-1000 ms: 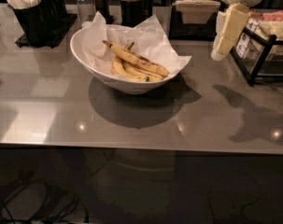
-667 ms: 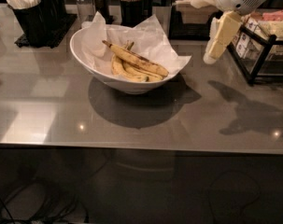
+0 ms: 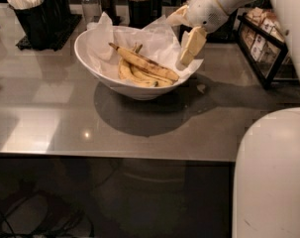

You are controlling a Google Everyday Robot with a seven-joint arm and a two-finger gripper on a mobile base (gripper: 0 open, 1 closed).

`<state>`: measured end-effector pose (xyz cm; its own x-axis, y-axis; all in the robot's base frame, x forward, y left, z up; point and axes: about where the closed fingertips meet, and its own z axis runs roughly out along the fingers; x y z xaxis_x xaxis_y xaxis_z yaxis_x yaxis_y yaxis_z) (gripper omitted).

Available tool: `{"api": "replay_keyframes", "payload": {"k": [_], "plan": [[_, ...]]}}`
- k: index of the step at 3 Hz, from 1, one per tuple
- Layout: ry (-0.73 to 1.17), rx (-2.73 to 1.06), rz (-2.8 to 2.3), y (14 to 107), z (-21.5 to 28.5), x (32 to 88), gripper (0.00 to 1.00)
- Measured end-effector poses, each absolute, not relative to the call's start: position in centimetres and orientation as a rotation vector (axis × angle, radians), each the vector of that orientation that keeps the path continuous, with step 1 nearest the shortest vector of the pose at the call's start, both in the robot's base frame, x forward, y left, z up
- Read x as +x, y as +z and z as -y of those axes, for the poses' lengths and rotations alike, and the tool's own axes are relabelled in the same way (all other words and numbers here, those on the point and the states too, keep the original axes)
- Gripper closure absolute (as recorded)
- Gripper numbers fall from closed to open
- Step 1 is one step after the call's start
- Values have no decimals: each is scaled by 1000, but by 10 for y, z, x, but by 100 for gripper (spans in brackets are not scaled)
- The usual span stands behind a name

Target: Pick banana from white bowl

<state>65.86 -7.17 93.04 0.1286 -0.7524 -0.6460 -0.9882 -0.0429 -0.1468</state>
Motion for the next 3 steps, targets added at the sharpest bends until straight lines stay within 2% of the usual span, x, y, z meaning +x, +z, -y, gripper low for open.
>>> {"api": "replay_keyframes", "payload": {"k": [3], "plan": [[595,-1745,-1726,902,52,678,0]]}}
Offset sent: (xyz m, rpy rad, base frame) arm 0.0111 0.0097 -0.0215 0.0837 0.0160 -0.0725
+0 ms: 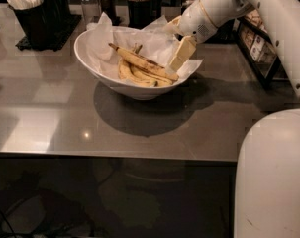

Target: Pick banana from white bowl

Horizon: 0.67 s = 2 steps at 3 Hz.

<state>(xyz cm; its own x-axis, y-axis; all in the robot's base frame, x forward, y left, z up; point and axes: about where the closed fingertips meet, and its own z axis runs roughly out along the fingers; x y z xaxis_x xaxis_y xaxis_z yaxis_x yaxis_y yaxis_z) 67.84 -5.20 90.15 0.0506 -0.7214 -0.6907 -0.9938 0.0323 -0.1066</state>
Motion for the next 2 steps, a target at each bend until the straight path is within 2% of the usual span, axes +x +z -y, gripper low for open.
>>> {"api": "replay_keyframes", "payload": {"k": [1,2], "plan": [[595,-1745,-1726,901,52,678,19],[595,-1745,-1726,901,52,678,41]]}}
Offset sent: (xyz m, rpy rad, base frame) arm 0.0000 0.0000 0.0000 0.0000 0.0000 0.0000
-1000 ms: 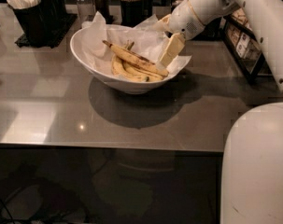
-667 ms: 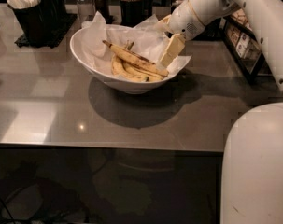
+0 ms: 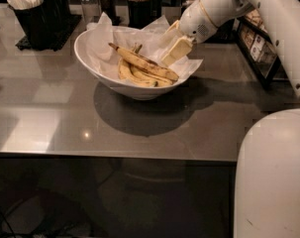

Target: Pick banana from white bowl

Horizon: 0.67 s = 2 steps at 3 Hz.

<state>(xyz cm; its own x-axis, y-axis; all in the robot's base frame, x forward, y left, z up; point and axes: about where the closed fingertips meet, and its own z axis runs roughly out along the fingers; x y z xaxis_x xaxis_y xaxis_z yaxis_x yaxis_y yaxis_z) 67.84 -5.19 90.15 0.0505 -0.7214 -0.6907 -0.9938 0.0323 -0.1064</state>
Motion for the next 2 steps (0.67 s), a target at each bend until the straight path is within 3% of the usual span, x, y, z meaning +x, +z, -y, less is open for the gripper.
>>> {"api": "replay_keyframes", "payload": {"k": [2], "plan": [[695,-1754,-1761,873,37,689,32]]}}
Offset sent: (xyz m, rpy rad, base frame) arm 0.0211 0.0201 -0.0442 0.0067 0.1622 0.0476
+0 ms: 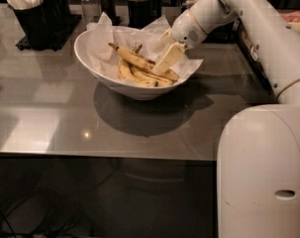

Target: Pick banana from white bowl

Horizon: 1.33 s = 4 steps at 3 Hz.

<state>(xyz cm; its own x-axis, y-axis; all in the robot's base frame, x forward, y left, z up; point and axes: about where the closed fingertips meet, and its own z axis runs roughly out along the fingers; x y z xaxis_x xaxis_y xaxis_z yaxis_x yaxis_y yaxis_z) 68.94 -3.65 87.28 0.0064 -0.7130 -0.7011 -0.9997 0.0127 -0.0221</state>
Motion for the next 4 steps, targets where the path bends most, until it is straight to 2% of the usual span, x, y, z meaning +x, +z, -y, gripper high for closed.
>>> {"api": "replay_keyframes", "payload": {"k": [1,2,4], "plan": [[751,-1778,-1785,856,25,694,33],[777,-1788,-1798,849,18,698,51],[777,-1788,-1798,856,18,698,97]]}}
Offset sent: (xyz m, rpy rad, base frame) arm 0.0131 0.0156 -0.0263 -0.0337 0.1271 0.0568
